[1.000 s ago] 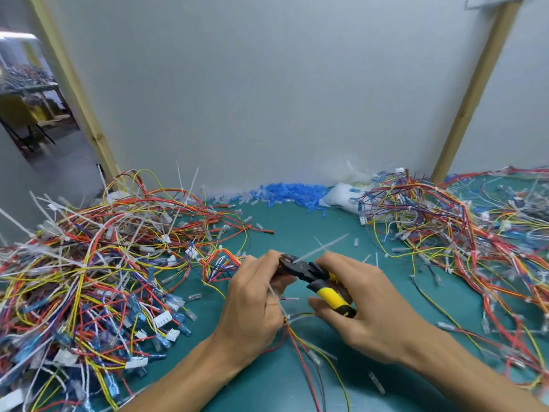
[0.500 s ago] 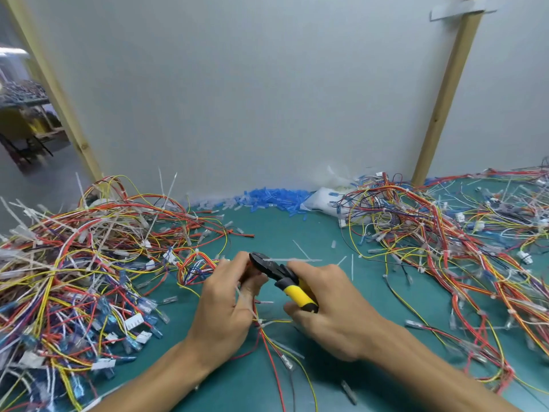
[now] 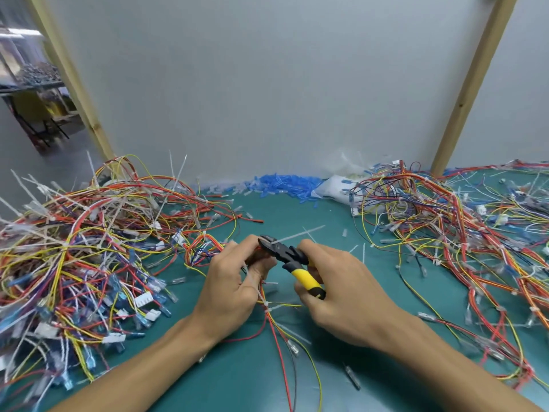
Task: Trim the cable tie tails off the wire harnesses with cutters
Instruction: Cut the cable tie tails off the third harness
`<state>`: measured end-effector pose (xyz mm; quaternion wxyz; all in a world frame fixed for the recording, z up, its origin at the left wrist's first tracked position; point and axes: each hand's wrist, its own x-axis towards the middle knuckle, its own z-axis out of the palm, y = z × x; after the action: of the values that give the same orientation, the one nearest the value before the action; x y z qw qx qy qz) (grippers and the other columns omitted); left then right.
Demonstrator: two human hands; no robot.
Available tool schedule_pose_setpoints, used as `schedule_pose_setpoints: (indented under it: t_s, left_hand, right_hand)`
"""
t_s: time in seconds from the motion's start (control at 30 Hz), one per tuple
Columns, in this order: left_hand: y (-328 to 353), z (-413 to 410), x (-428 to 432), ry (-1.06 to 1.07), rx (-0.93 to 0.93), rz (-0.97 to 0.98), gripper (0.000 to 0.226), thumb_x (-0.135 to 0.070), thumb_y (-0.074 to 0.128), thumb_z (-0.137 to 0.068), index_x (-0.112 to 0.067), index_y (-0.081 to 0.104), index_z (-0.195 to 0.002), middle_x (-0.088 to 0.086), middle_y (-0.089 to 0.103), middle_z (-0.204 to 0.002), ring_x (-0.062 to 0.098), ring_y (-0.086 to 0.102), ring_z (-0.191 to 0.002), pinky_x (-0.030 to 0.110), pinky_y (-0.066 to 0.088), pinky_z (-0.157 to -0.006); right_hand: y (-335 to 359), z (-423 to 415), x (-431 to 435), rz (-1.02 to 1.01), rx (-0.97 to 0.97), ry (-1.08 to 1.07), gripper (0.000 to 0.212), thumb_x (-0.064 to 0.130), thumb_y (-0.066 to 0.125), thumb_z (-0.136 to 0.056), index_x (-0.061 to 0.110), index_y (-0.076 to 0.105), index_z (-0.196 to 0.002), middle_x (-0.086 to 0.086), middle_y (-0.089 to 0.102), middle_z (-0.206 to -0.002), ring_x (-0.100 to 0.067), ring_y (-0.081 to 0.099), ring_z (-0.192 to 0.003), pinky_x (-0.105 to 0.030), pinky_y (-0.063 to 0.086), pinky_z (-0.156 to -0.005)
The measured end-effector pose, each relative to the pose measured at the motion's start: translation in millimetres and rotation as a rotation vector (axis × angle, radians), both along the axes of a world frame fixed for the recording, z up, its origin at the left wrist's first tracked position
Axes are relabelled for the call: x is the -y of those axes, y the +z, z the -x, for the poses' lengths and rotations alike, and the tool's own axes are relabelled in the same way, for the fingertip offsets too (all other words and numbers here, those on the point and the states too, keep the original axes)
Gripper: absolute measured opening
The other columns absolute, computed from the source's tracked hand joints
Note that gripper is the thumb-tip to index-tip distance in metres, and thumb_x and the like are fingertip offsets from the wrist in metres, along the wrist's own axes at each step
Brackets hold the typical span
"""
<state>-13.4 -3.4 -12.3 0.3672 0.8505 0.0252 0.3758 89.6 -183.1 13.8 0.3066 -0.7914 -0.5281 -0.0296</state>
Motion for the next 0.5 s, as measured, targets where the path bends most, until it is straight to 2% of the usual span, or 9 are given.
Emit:
schedule_pose_setpoints:
  t_s: [0.13,0.3,0.4,0.5]
  left_hand:
    - [0.8,0.8,0.8,0.003,0.019,-0.035,0.019,-0.013,0.065,-0.096,-0.031,0.066,-0.097,-0.022,0.063,-0.083,0.026,0.056,-0.078,0.056,0.048,-0.073]
    - [-3.3,1.8,1.4,0.000,0.005,-0.070,0.014,-0.009,0.063,-0.095,-0.022,0.068,-0.099,-0.021,0.062,-0.083,0.033,0.055,-0.077,0.055,0.047,-0.073]
    - [-4.4,2.0,2.7,0.029,0.000,-0.153,0.016,0.000,0.061,-0.091,-0.009,0.071,-0.100,-0.009,0.067,-0.087,0.035,0.057,-0.078,0.054,0.048,-0.074]
    - [-3.1,2.8,3.6,0.050,-0.007,-0.211,0.020,0.005,0.057,-0.089,-0.003,0.072,-0.101,0.005,0.071,-0.088,0.038,0.059,-0.078,0.054,0.049,-0.073]
  right_hand:
    - [2.7,0.5,2.0,0.033,-0.029,0.048,0.035,0.023,0.062,-0.086,0.038,0.031,-0.093,0.012,0.045,-0.084,-0.021,0.043,-0.079,-0.044,0.043,-0.066]
    - [8.2,-3.1,5.5,0.068,-0.015,0.067,0.037,0.020,0.065,-0.080,0.032,0.040,-0.105,0.009,0.047,-0.099,-0.021,0.045,-0.093,-0.048,0.047,-0.079]
    - [8.4,-5.3,4.6,0.067,-0.007,0.060,0.042,0.015,0.069,-0.077,0.032,0.047,-0.108,0.009,0.049,-0.096,-0.023,0.046,-0.094,-0.049,0.047,-0.079]
    - [5.9,-7.0,3.6,0.040,-0.003,0.033,0.039,0.020,0.070,-0.083,0.034,0.053,-0.115,0.008,0.052,-0.096,-0.022,0.048,-0.095,-0.046,0.046,-0.082]
